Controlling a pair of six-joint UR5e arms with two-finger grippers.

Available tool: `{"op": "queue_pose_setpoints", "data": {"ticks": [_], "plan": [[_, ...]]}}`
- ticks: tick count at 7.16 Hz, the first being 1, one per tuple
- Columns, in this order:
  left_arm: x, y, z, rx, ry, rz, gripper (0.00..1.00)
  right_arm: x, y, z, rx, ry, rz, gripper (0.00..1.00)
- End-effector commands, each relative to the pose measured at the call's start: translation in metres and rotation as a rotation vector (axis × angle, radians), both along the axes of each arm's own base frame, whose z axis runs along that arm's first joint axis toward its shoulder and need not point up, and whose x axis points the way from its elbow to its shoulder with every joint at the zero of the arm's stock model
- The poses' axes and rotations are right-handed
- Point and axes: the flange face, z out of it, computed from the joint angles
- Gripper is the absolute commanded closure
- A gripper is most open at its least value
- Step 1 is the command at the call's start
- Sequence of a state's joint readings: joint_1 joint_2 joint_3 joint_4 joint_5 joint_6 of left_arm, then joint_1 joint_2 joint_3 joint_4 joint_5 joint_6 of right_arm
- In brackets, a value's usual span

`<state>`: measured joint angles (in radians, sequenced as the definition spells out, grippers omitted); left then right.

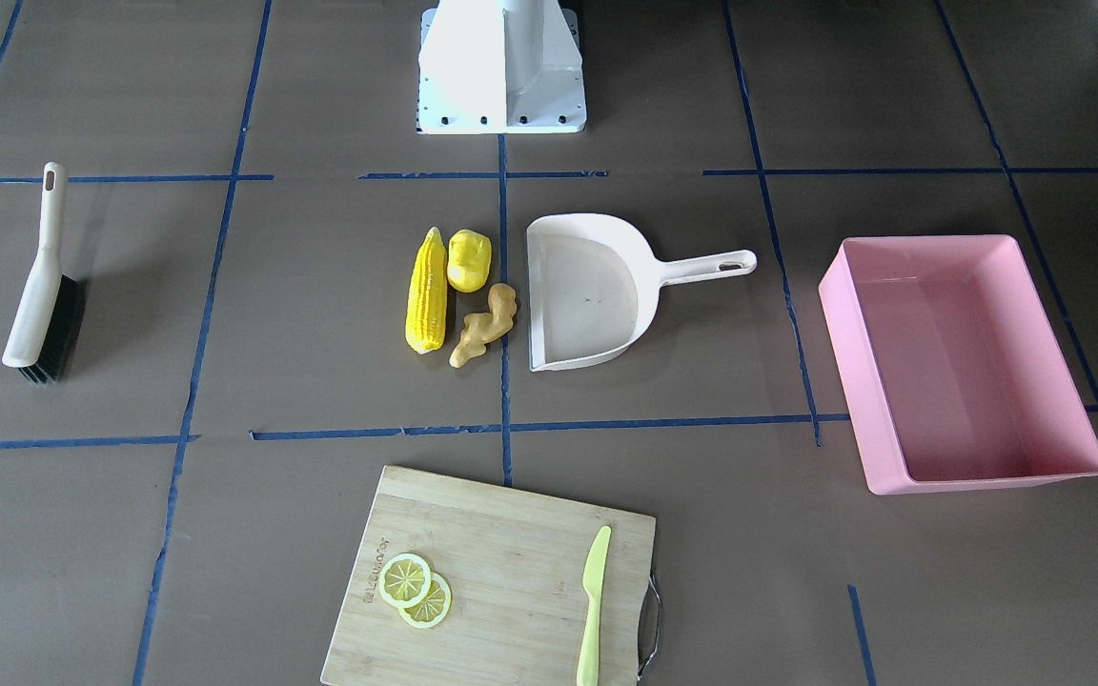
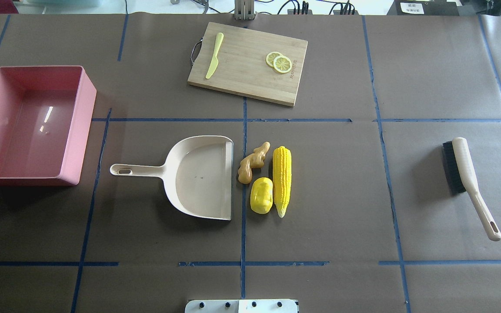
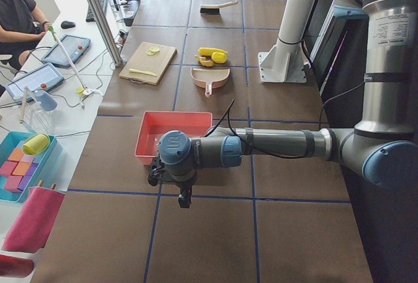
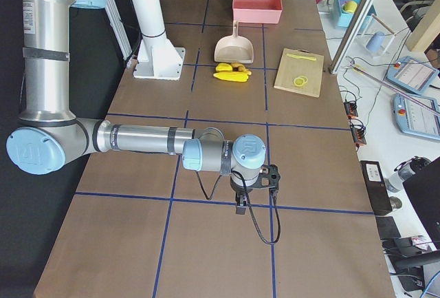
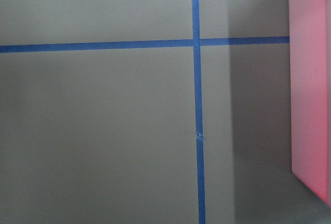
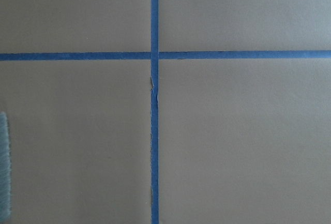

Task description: Sweep and dump trash into bin

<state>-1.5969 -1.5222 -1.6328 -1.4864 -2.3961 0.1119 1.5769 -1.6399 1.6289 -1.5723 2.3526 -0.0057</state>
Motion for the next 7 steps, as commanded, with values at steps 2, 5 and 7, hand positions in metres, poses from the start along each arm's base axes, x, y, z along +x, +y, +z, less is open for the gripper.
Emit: {"op": "queue_pose_setpoints", "data": {"ticks": [2,5,7], "plan": [[0.000,0.000,0.000,0.001,0.000,0.000,0.00,0.000,0.000,-0.002,0.004,0.000,0.001,0.00],[0.000,-0.001,-0.006,0.016,0.000,0.000,0.00,0.000,-0.002,-0.011,0.020,0.001,0.002,0.00],[0.000,-0.005,-0.012,0.070,-0.002,0.001,0.00,0.000,-0.003,-0.012,0.022,0.001,0.004,0.00]]}}
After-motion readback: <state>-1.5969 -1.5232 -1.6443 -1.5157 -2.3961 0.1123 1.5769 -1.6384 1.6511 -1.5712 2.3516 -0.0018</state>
